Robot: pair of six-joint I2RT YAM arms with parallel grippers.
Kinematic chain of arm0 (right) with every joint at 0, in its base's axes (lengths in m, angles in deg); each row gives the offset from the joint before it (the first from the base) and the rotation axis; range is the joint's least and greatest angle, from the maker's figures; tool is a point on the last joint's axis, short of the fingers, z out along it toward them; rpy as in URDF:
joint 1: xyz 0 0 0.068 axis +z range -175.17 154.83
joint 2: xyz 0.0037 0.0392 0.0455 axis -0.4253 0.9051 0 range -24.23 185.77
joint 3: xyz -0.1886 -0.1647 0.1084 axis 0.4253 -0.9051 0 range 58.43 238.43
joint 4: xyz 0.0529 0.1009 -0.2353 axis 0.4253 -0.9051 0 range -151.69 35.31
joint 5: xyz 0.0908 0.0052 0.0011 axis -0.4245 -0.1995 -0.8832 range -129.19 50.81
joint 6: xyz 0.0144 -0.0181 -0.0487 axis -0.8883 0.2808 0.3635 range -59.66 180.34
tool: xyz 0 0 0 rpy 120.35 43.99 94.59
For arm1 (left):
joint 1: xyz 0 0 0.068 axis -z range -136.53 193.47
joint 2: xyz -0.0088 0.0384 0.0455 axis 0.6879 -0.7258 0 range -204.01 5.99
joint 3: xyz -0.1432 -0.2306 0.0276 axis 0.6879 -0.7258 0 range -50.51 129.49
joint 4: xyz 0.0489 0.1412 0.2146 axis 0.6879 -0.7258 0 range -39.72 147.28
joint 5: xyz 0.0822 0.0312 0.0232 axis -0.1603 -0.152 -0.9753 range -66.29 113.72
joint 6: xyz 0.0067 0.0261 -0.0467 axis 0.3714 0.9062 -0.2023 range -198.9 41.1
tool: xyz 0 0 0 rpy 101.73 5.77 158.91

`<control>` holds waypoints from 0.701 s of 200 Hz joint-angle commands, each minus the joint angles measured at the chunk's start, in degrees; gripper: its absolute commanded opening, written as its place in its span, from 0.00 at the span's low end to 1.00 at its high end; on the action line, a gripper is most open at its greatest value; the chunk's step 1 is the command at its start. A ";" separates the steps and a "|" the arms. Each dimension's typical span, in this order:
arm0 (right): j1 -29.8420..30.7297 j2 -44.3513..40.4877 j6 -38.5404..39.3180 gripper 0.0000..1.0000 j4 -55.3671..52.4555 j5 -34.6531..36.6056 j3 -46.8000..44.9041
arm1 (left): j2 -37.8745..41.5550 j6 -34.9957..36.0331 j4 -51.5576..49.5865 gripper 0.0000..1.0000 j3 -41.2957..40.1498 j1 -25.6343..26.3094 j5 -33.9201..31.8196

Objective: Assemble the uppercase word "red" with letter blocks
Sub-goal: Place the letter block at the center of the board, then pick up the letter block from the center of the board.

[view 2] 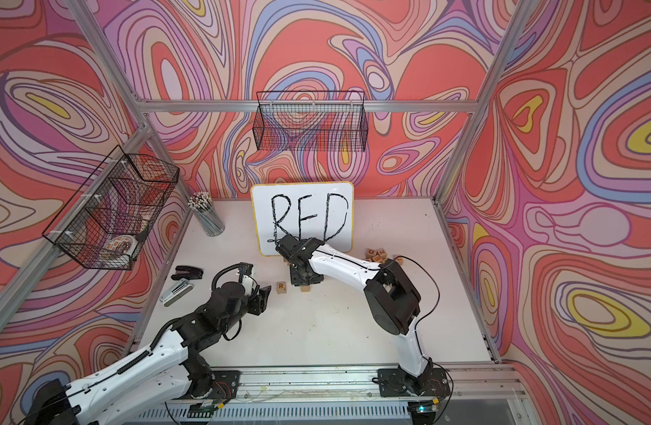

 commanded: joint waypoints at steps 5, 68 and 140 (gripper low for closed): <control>0.26 0.08 9.94 0.42 -1.47 -1.13 1.24 | 0.16 -0.06 0.51 0.65 -0.24 -0.30 0.37; 0.19 6.73 19.91 0.41 -8.84 -0.30 11.01 | 1.04 0.17 -0.32 0.65 -0.25 -0.34 -0.26; 0.15 8.19 41.20 0.45 -8.83 -2.40 11.32 | 0.40 0.39 -0.80 0.65 0.31 -0.34 -0.63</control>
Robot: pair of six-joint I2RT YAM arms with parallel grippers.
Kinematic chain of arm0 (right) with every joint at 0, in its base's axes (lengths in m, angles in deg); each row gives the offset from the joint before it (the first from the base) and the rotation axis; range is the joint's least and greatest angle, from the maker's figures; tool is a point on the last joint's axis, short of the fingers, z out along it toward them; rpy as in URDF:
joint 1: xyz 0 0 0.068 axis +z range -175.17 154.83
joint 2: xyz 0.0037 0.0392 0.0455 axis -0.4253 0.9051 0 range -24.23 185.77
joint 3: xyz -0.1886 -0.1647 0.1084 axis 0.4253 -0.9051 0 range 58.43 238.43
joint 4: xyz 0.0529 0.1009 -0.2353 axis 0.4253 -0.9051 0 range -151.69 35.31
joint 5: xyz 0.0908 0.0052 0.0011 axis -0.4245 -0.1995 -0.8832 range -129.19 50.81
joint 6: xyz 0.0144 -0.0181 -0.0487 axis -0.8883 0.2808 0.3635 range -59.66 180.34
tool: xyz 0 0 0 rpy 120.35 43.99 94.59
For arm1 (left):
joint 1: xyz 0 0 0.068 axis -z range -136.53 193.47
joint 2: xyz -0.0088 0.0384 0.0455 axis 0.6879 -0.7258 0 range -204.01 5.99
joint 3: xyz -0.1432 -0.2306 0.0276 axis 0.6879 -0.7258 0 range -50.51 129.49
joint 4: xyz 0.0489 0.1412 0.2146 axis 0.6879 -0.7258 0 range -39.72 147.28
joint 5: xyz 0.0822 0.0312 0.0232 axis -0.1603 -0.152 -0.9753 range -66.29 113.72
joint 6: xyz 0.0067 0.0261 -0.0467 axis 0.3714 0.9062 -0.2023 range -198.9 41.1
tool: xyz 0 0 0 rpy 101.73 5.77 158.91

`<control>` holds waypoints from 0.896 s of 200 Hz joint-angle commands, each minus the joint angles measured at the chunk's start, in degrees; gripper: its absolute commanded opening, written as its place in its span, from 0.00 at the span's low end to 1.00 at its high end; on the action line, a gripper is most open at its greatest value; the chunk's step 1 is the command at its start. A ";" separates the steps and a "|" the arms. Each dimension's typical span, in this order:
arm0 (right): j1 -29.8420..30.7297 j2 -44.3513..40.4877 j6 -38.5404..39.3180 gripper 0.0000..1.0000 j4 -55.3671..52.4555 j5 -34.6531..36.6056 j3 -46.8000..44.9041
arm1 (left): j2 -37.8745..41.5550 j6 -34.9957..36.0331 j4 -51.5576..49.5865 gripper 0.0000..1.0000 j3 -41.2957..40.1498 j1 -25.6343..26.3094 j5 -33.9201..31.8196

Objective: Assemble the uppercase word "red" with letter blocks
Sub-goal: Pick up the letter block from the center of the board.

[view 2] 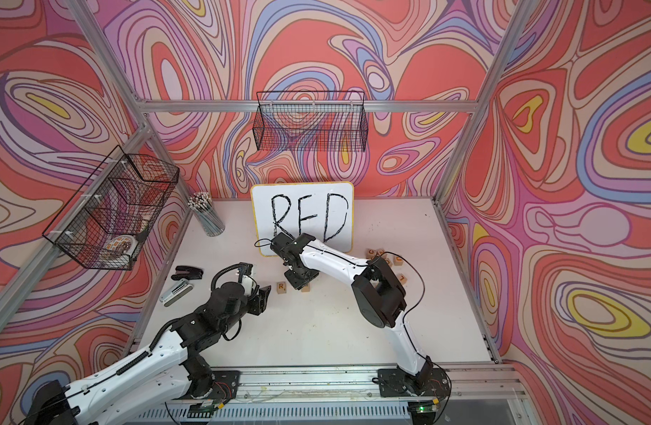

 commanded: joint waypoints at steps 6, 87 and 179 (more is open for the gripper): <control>0.09 0.43 10.95 0.45 1.02 -0.59 0.44 | 0.11 0.26 -1.00 0.65 0.34 -0.34 -0.70; -1.53 1.02 10.61 0.46 4.46 -3.84 -1.62 | -1.07 0.35 -1.63 0.65 0.84 -0.33 -1.15; -1.53 -3.65 -6.64 0.50 7.08 -1.28 -7.51 | -1.58 0.18 -1.15 0.65 0.66 -0.32 -0.61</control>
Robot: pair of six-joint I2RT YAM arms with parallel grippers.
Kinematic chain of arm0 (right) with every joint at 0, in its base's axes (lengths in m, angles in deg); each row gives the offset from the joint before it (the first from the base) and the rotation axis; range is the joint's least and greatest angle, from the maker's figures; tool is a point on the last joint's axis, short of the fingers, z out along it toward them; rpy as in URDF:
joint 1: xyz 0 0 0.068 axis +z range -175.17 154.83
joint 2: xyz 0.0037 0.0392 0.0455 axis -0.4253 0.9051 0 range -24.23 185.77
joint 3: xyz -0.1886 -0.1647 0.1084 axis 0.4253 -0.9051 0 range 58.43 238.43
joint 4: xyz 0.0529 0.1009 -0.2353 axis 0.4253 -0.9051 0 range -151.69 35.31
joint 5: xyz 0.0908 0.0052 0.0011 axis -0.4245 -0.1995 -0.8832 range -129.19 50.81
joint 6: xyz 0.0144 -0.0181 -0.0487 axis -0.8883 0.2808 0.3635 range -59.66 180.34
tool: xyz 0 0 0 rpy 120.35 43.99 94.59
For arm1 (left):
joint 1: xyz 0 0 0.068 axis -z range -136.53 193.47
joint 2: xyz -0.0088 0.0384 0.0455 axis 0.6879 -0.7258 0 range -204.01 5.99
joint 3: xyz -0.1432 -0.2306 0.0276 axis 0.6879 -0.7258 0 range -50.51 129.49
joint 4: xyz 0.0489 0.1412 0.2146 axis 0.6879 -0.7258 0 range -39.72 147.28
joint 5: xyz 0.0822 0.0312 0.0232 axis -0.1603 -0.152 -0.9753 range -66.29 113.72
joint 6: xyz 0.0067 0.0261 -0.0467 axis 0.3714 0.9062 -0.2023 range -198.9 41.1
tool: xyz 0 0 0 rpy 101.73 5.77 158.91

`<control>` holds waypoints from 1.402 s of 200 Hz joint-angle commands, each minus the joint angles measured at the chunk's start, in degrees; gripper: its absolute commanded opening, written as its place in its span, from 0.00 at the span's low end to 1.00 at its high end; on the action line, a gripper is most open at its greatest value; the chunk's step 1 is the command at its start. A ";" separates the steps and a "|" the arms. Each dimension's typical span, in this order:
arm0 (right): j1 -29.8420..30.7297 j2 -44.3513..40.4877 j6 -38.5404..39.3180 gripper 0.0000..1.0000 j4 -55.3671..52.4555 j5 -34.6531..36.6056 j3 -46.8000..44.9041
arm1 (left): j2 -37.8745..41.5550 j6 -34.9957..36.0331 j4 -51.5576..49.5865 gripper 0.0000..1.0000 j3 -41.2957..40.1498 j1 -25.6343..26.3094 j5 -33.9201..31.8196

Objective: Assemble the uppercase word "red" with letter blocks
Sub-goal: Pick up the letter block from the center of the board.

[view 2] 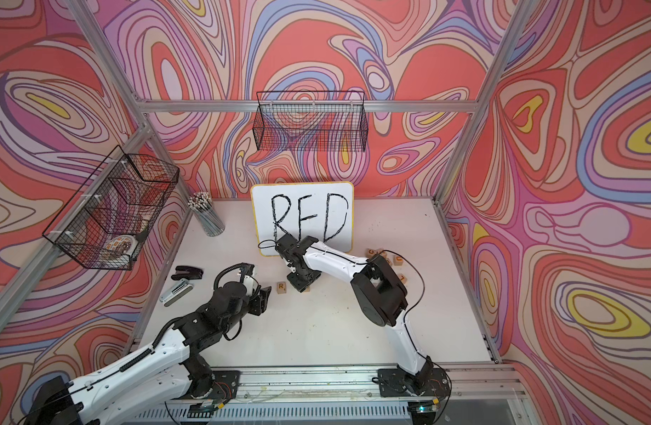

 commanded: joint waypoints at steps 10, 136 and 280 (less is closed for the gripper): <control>0.02 -3.41 -9.55 0.50 1.47 1.48 -1.64 | -0.24 0.11 -0.94 0.65 0.64 -0.34 -0.33; -0.01 -2.18 -24.58 0.48 7.11 0.53 -5.21 | 0.20 0.00 -0.70 0.65 0.11 -0.34 -0.31; -0.50 0.66 -5.56 0.12 -0.47 -0.45 1.78 | 0.20 0.00 -1.09 0.65 0.20 -0.35 -0.54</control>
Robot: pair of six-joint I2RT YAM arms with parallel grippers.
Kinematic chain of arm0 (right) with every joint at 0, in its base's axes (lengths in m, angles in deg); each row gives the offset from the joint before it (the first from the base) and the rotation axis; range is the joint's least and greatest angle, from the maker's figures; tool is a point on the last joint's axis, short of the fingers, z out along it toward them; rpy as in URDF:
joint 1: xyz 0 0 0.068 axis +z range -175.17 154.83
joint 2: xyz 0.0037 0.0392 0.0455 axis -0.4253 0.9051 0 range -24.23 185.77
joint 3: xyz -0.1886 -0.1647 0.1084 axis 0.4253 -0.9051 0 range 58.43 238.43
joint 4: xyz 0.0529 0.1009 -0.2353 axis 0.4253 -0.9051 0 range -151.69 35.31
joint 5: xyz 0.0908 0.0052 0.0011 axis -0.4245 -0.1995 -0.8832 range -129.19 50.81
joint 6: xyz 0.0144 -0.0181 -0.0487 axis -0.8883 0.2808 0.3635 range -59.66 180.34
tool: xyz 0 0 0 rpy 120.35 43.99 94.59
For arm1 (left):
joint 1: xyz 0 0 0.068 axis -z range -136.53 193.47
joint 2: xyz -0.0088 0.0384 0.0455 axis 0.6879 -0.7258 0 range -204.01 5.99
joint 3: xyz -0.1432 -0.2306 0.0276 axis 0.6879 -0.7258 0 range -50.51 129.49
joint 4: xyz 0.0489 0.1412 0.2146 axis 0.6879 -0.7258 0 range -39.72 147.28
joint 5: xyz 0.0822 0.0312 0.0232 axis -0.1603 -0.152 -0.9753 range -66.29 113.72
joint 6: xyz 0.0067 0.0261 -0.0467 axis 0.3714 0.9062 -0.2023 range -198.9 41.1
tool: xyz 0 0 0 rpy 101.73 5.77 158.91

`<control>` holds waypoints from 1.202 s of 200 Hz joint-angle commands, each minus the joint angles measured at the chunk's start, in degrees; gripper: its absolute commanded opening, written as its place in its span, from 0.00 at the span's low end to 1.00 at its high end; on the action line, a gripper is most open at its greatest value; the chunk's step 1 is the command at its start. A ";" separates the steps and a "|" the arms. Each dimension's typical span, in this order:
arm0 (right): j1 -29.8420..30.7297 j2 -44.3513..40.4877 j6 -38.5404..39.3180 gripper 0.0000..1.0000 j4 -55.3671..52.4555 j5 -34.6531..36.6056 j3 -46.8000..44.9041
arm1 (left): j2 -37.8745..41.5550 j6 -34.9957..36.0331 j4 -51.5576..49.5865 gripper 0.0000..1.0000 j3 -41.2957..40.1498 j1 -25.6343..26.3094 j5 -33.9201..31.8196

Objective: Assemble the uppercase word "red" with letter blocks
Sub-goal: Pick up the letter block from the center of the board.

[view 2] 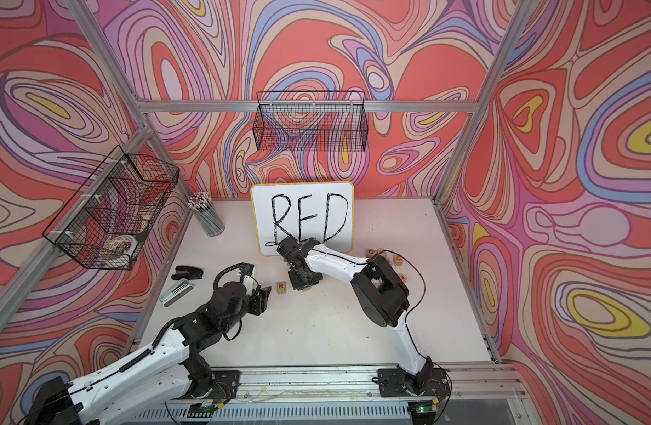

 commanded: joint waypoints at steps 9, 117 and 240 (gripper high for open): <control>-0.24 0.97 14.02 0.12 -5.25 0.13 3.94 | 0.04 0.02 -1.03 0.65 0.20 -0.34 -0.57; 0.11 2.04 36.70 0.19 -5.26 -1.24 5.08 | -0.79 0.45 -1.57 0.65 1.08 -0.32 -0.66; 0.81 2.65 45.34 0.23 0.09 -1.56 1.44 | -0.53 0.46 -1.82 0.66 0.99 -0.34 -1.03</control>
